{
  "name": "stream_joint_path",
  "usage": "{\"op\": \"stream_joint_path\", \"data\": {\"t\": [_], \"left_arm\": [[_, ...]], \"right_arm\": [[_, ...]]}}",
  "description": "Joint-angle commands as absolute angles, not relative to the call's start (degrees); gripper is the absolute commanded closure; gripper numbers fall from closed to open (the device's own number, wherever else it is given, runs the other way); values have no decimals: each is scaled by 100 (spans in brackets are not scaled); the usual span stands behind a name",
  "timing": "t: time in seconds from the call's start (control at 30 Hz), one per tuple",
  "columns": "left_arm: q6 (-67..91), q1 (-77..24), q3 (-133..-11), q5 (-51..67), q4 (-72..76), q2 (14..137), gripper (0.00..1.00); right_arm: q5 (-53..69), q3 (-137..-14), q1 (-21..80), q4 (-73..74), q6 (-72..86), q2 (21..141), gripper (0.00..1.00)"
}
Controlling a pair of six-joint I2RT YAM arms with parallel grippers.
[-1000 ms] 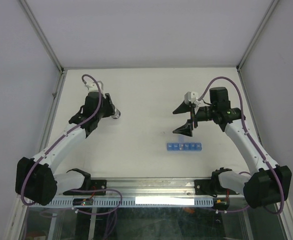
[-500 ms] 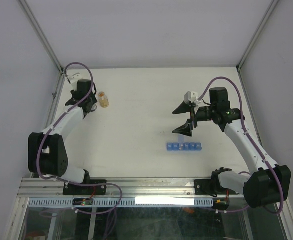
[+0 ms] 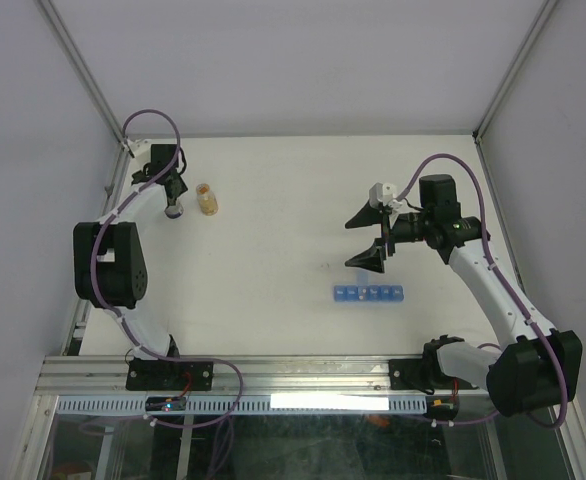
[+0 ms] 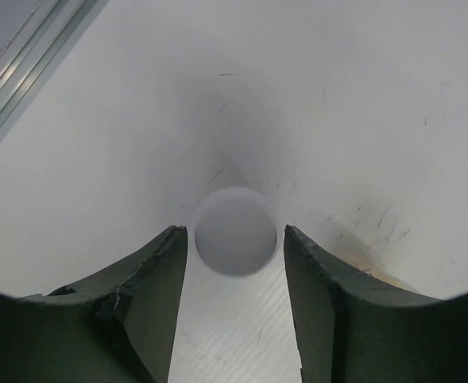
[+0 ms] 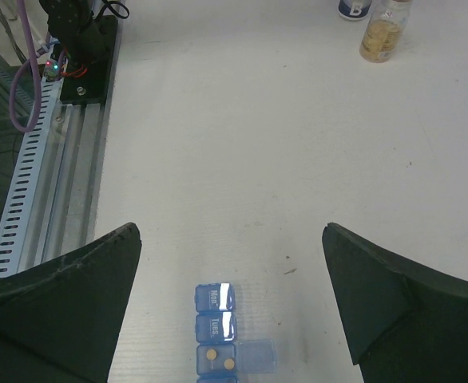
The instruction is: Sort the pills into containers
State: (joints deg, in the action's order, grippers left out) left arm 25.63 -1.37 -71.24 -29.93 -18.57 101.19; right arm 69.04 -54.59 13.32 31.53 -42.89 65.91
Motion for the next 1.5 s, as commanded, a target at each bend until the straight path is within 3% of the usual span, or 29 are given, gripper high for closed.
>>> {"op": "stream_joint_path", "data": {"t": [0.0,0.13,0.27,0.43,0.57,0.7,0.77,1.1,1.3,1.47], "left_arm": [[2844,-63,-7667,-2913,-2157,10021,43],[2906,-62,-7659,-2694,-2200,9611,23],[2929,-78,-7486,-1968,-2168,8933,19],[2384,-346,-6488,1115,-1095,7558,21],[2331,-1611,-5594,2817,311,6823,19],[2613,-2806,-5308,2860,719,7156,21],[2781,-3112,-5231,2801,898,7412,23],[3096,-3851,-5020,2276,2083,8699,39],[3033,-4227,-4783,1881,2714,9273,40],[2860,-4429,-5127,1866,2745,9964,44]], "right_arm": [[7054,-5464,1292,2935,-4215,6467,1],[7042,-5465,1297,2935,-4210,6469,1],[7077,-5439,1259,2927,-4261,6470,1],[7430,-5286,999,2715,-4315,6354,1],[7514,-5185,827,3009,-4949,6415,1],[7302,-5459,735,5534,-8407,6706,1],[6942,-5470,736,6311,-9291,6815,1],[4309,-4046,704,5021,-8674,5978,1],[4260,-3441,697,4618,-8473,5742,4],[4097,-3448,671,4614,-8471,6442,17]]}}
